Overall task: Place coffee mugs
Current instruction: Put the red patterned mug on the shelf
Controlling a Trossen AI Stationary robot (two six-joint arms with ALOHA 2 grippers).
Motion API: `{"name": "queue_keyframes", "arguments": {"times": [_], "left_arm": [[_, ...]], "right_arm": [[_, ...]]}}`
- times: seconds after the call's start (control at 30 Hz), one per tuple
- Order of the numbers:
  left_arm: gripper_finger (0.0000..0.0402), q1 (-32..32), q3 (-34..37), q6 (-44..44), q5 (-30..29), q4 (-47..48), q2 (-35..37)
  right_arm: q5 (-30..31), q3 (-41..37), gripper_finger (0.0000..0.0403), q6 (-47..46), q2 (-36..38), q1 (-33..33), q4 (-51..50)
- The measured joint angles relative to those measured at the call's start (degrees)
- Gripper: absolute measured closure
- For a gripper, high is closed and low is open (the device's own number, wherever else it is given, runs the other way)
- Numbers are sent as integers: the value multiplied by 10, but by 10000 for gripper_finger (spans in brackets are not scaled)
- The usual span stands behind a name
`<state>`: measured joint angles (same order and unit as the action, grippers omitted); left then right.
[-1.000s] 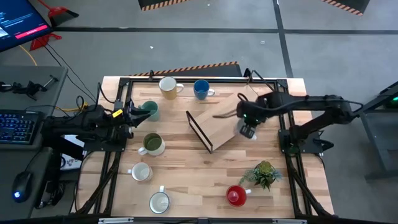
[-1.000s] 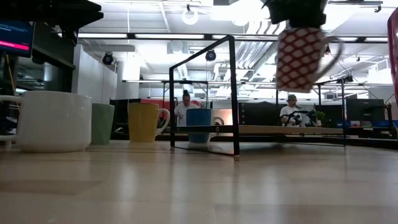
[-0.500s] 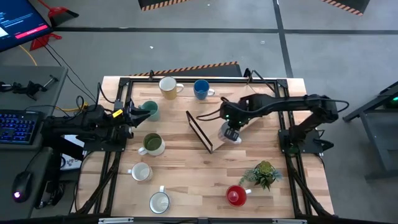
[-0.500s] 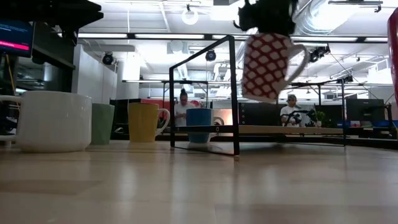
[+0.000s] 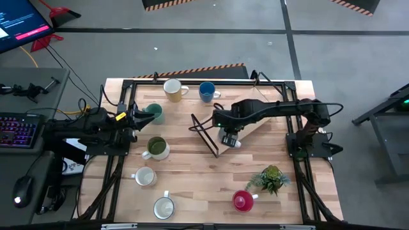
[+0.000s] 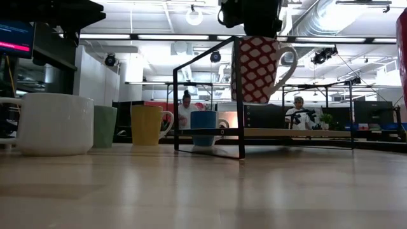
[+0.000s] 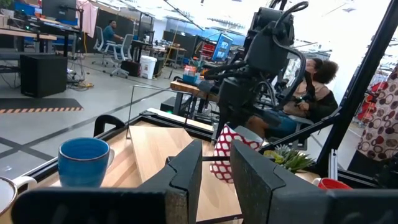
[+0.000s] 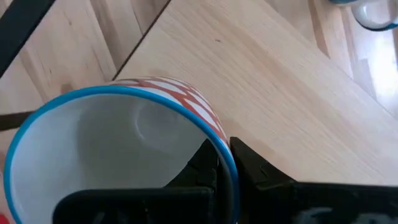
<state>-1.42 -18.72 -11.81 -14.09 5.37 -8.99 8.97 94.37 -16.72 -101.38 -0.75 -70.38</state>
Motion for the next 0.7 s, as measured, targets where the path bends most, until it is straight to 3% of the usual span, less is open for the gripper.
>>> {"name": "queue_keyframes", "arguments": {"times": [0.7], "left_arm": [[326, 0, 0, 0, 0, 0, 0]], "right_arm": [[-30, -72, 403, -21, 0, -2, 81]]}}
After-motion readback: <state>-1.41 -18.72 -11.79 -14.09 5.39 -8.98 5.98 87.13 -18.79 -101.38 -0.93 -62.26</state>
